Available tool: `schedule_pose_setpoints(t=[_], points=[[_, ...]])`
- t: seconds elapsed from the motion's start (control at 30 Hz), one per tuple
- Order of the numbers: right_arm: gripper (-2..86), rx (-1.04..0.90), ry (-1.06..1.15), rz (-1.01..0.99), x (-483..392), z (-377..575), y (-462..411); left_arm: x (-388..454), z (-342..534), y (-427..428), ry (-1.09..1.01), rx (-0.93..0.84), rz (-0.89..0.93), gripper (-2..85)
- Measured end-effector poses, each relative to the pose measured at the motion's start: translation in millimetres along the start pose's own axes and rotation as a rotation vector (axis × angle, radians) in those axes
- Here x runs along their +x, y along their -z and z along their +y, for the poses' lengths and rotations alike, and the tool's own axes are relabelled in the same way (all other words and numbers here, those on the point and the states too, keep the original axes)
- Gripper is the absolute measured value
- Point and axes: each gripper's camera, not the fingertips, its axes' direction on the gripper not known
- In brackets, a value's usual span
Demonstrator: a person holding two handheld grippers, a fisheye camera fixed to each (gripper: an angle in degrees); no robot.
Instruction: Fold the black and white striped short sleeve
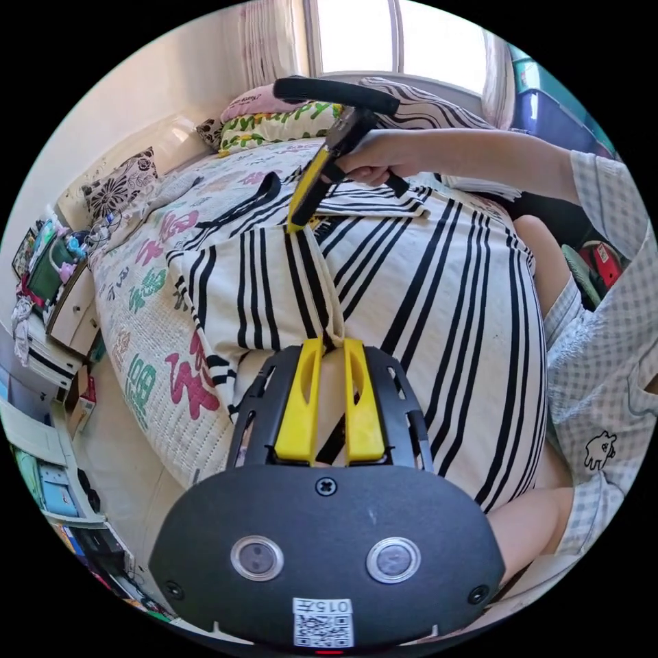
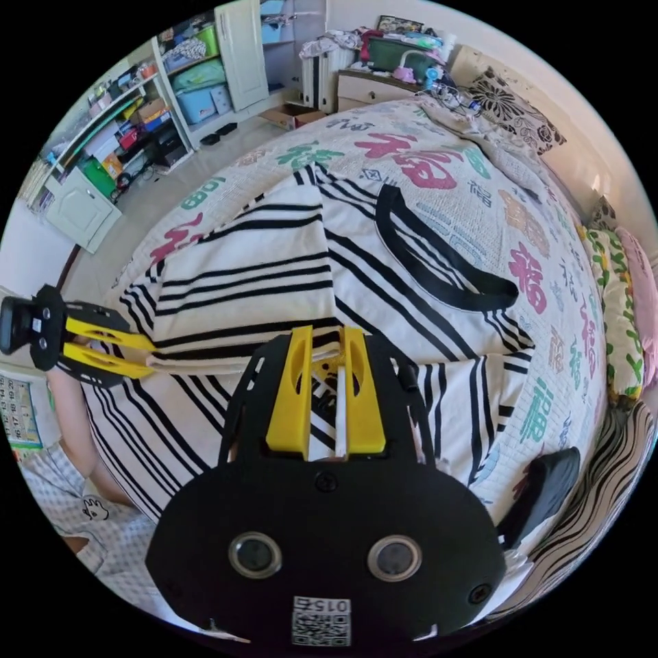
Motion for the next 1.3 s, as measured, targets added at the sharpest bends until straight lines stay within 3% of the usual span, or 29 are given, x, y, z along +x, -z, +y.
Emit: schedule_pose_setpoints(t=[0.13, 0.2, 0.27, 0.4, 0.47, 0.77, 0.83, 1.03, 1.3], points=[[8.2, 0.135, -0.096, -0.139, 38, 29, 34, -29, 28, 35, 0.189, 0.141, -0.127, 3.9], [7.9, 0.240, -0.142, -0.041, 72, 52, 52, -62, 37, 64, 0.376, 0.338, -0.160, 5.3], [7.8, 0.263, -0.204, 0.024, 102, 66, 57, -83, 23, 72, 0.409, 0.419, -0.119, 7.2], [8.8, 0.301, -0.357, -0.050, 167, 88, 57, -130, -77, 44, 0.338, 0.182, -0.199, 10.0], [9.3, 0.309, -0.404, -0.081, 185, 94, 56, -155, -113, 23, 0.354, 0.154, -0.168, 9.1], [11.3, 0.080, -0.310, 0.046, 204, 97, 27, -261, -180, -91, 0.628, -0.081, -0.088, 9.8], [10.8, 0.085, -0.301, 0.041, 204, 105, 30, -261, -181, -106, 0.619, -0.137, -0.085, 9.3], [1.0, 0.142, -0.287, -0.021, 205, 154, 59, -246, -172, -79, 0.548, -0.073, -0.034, 1.6], [-0.4, 0.406, -0.112, -0.142, 152, 311, 188, -107, -107, 94, 0.241, 0.181, -0.073, 0.4]])
